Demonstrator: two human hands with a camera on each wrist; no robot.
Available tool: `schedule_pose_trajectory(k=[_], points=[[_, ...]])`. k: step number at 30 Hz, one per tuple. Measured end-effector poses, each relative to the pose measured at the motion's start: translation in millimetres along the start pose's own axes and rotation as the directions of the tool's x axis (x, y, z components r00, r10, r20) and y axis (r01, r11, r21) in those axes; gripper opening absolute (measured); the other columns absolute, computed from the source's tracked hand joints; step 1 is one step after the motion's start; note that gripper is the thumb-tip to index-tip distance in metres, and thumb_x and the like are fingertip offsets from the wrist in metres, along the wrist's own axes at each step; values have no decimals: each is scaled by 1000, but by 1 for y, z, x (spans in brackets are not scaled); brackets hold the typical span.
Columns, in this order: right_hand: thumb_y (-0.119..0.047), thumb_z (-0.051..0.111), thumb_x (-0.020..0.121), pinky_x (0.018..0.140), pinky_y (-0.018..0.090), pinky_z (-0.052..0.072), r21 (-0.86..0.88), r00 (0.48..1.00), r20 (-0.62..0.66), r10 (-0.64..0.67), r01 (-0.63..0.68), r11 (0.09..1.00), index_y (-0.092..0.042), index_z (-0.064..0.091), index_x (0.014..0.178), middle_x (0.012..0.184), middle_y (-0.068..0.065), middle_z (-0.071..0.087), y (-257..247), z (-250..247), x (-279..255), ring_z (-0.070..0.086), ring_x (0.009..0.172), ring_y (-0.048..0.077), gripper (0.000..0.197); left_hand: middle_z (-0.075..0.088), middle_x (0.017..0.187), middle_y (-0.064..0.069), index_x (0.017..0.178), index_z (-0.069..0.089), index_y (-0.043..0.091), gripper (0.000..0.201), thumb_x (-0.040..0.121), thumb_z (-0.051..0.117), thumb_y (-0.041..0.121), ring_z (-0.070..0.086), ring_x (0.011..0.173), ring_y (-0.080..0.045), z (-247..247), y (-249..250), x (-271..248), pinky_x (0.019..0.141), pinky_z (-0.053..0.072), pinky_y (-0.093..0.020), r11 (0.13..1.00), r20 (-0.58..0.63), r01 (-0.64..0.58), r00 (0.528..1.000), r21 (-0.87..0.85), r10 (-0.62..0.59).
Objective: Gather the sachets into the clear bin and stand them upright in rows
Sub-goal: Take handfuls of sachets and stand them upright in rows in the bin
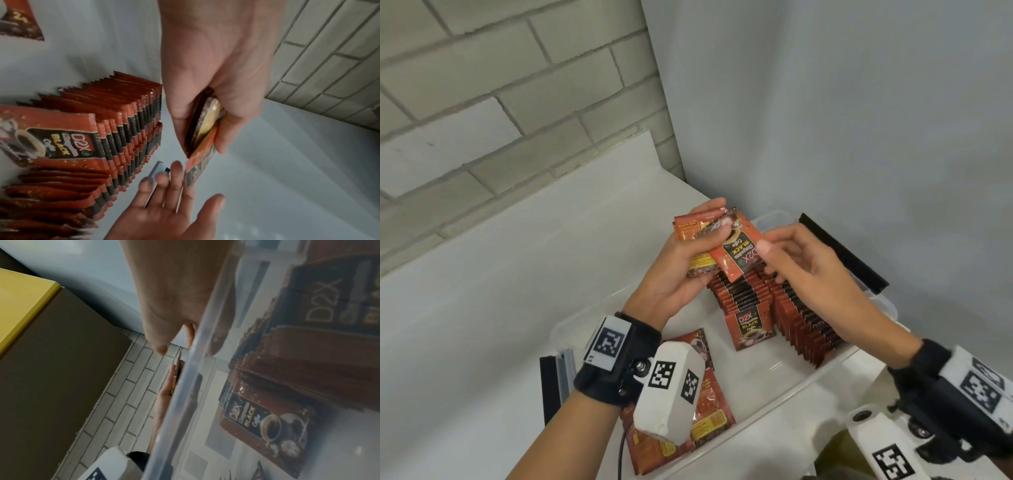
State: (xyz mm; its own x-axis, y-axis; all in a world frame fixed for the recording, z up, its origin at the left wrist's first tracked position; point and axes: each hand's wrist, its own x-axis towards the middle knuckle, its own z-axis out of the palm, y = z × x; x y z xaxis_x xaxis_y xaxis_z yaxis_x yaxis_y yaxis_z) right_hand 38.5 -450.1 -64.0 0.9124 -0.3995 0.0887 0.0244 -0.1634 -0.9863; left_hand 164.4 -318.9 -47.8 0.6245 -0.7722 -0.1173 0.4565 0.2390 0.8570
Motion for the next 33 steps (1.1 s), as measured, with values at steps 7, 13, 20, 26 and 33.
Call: schedule_pose_trajectory(k=[7,13,20,26,33], points=[[-31,67,81,70,14,54,24,991,73,112,-114,993,-14,65,98,80,-1,75,2,-3,1,70,74,6,25,70,106,-9,116,62,19,49,73,67,-5,67,100,-27,-1,-5,-1,82,57,-37,999,52,-17,999,34,15],[-21,62,90,60,11,45,127,994,4,111,-110,986,-11,52,92,64,1,70,0,-1,2,63,60,2,15,65,107,-15,117,61,20,59,71,62,-16,66,98,-29,-1,-4,-1,82,57,-36,998,73,-25,997,52,21],[-21,68,82,69,11,47,137,999,21,32,-35,990,-13,65,98,79,-2,71,-6,-13,1,65,73,6,18,66,111,-14,115,62,20,45,77,70,-1,66,102,-29,2,0,-2,86,54,-38,1000,6,-27,1000,5,27],[-30,68,79,78,27,55,-67,990,141,-16,26,997,-24,74,88,86,-5,73,0,-27,-3,68,81,14,12,62,91,-6,110,65,20,33,77,64,24,68,78,-14,3,2,0,73,57,-30,996,-129,-33,991,-82,23],[-23,75,78,63,6,39,-413,938,289,-191,302,859,-22,78,88,80,-14,65,8,-22,-5,58,72,7,11,60,94,-10,111,65,15,34,78,64,20,66,80,-16,4,1,0,78,57,-31,995,-184,14,982,-100,-32]])
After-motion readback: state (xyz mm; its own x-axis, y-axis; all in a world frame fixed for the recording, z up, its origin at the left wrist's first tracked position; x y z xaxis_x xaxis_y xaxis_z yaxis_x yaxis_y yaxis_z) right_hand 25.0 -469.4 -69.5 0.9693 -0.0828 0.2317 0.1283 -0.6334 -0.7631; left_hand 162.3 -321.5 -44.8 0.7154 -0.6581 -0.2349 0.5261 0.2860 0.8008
